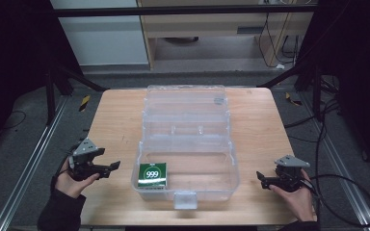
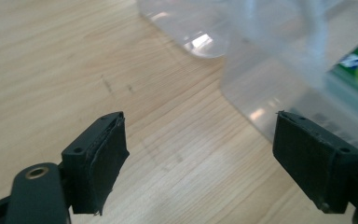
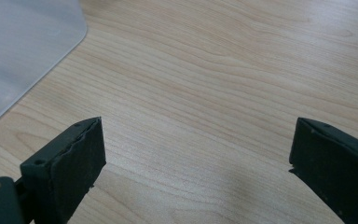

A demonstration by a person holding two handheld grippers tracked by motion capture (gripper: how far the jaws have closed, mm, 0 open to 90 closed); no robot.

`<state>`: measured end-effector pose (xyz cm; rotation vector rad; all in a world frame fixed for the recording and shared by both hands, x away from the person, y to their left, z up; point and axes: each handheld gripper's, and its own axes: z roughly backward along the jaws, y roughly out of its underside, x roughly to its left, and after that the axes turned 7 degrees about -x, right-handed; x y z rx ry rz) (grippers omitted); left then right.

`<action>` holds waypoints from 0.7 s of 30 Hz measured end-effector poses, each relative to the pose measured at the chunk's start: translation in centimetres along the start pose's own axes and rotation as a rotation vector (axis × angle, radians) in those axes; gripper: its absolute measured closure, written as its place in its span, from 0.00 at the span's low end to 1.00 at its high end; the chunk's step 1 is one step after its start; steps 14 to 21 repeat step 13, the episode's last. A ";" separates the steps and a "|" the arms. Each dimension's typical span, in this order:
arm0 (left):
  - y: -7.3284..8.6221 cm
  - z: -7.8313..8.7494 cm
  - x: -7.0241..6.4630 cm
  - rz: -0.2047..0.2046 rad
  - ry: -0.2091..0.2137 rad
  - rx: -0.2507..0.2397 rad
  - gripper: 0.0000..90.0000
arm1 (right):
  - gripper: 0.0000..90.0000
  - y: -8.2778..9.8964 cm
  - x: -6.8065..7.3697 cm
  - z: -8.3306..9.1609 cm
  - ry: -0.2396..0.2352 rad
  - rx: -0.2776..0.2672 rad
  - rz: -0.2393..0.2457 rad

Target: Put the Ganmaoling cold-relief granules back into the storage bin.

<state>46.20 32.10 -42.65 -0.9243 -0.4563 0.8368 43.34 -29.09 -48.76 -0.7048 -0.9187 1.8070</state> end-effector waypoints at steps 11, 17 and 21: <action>3.5 -0.6 1.9 0.155 -0.163 -0.030 0.20 | 0.04 0.3 -0.4 0.2 0.010 -0.006 -0.013; 4.2 -0.7 2.1 0.164 -0.190 -0.033 0.19 | 0.04 0.3 -0.4 0.2 0.010 -0.006 -0.013; 4.2 -0.7 2.1 0.164 -0.190 -0.033 0.19 | 0.04 0.3 -0.4 0.2 0.010 -0.006 -0.013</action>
